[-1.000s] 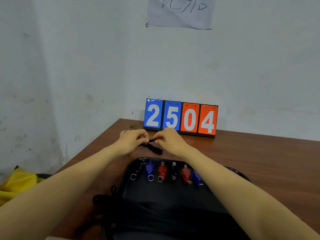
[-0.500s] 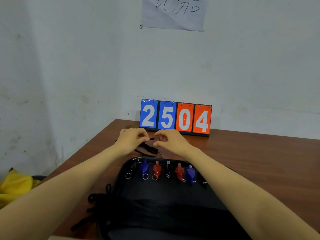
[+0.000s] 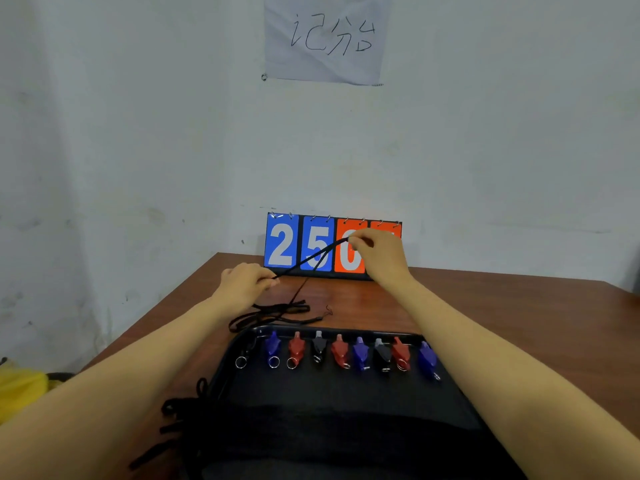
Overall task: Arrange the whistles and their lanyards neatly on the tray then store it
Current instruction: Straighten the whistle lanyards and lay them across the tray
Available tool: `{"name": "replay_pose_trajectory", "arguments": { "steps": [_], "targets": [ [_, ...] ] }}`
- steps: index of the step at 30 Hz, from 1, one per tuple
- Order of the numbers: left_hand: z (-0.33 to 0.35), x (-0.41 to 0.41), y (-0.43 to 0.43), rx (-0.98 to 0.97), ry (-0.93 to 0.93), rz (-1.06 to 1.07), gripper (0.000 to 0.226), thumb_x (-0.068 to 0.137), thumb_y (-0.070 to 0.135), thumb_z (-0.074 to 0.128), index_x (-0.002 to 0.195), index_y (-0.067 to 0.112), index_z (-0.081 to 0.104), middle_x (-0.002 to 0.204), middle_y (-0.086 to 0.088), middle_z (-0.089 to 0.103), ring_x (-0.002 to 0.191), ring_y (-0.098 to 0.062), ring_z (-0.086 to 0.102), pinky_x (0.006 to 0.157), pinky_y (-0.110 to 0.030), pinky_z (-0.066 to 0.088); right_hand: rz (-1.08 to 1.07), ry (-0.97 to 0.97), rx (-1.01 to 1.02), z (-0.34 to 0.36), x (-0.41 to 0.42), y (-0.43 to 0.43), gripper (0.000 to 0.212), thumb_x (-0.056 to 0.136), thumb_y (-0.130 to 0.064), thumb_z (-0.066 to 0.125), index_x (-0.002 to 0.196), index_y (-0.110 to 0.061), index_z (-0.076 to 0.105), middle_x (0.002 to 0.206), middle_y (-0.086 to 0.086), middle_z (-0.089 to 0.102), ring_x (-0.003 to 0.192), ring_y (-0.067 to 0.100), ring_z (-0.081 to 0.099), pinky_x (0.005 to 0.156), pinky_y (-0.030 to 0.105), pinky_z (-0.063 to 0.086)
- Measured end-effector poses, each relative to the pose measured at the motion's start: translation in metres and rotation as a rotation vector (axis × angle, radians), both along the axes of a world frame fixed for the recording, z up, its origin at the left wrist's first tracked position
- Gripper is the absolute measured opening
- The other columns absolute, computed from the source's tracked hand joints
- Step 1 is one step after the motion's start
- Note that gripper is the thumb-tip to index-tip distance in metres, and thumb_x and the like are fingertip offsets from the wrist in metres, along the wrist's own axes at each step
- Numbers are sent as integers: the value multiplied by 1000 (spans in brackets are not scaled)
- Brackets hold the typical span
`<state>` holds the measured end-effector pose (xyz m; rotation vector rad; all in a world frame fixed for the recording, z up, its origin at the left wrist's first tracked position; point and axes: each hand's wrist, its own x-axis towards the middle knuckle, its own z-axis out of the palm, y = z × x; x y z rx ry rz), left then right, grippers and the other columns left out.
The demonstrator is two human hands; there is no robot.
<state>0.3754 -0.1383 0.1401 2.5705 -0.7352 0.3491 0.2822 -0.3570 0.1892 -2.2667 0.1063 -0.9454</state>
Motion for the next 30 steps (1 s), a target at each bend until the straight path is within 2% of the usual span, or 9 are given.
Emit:
{"name": "replay_pose_trajectory", "arguments": {
  "steps": [3, 6, 9, 11, 13, 16, 21, 25, 30],
  "targets": [
    [9, -10, -18, -111, 69, -108, 33, 95, 35, 48, 121, 19, 61, 113, 1, 60, 107, -18, 52, 101, -41, 39, 38, 26, -14, 7, -9, -7, 23, 95, -19, 52, 109, -10, 69, 100, 5, 69, 84, 12, 56, 67, 7, 40],
    [28, -37, -47, -361, 210, -301, 43, 95, 37, 48, 134, 19, 51, 127, 8, 53, 121, -9, 44, 102, -25, 31, 60, 58, -98, 11, -11, -5, 25, 95, -21, 53, 110, -10, 69, 106, 5, 69, 88, 12, 55, 66, 8, 37],
    [42, -54, -71, -451, 184, -378, 33, 96, 35, 46, 113, 14, 66, 88, 17, 62, 85, 7, 53, 80, -12, 33, 67, 59, -164, 15, -14, -4, 25, 95, -22, 52, 110, -10, 69, 113, 4, 68, 102, 15, 59, 82, 18, 42],
    [44, -57, -78, -456, 155, -359, 31, 96, 32, 48, 84, 10, 66, 56, 13, 49, 56, 1, 44, 61, -15, 31, 55, 35, -145, 18, -16, -7, 25, 95, -22, 53, 110, -10, 69, 112, 3, 69, 101, 18, 62, 86, 24, 45],
    [43, -53, -78, -423, 153, -327, 31, 96, 31, 49, 83, 8, 65, 63, 5, 53, 61, -7, 45, 64, -23, 37, 17, 1, -105, 21, -19, -12, 25, 94, -22, 53, 110, -11, 69, 110, 5, 69, 99, 20, 62, 86, 26, 46],
    [40, -36, -66, -286, 62, -184, 29, 96, 32, 48, 101, 11, 69, 83, -1, 63, 80, -13, 53, 82, -33, 43, -67, -51, -31, 23, -25, -26, 25, 95, -23, 52, 108, -11, 69, 111, 5, 68, 99, 16, 60, 84, 24, 44],
    [39, -4, -34, -172, -53, 23, 26, 97, 30, 46, 100, 18, 68, 84, 7, 60, 88, -17, 56, 90, -37, 37, -201, -131, 137, 28, -38, -56, 25, 96, -23, 50, 108, -11, 68, 111, 5, 68, 102, 17, 60, 85, 24, 44],
    [42, -5, -38, 8, -97, -4, 25, 98, 25, 45, 104, 15, 66, 86, -1, 57, 83, -20, 48, 82, -36, 33, -229, -130, 176, 25, -45, -63, 28, 97, -24, 49, 113, -9, 66, 114, 7, 67, 105, 19, 60, 80, 21, 40],
    [28, -6, -31, 254, -77, 46, 25, 97, 29, 46, 103, 17, 67, 87, 0, 54, 87, -19, 47, 96, -40, 29, -224, -163, 233, 27, -57, -64, 26, 97, -21, 48, 109, -6, 66, 108, 9, 68, 94, 15, 59, 78, 22, 40]
  ]
}}
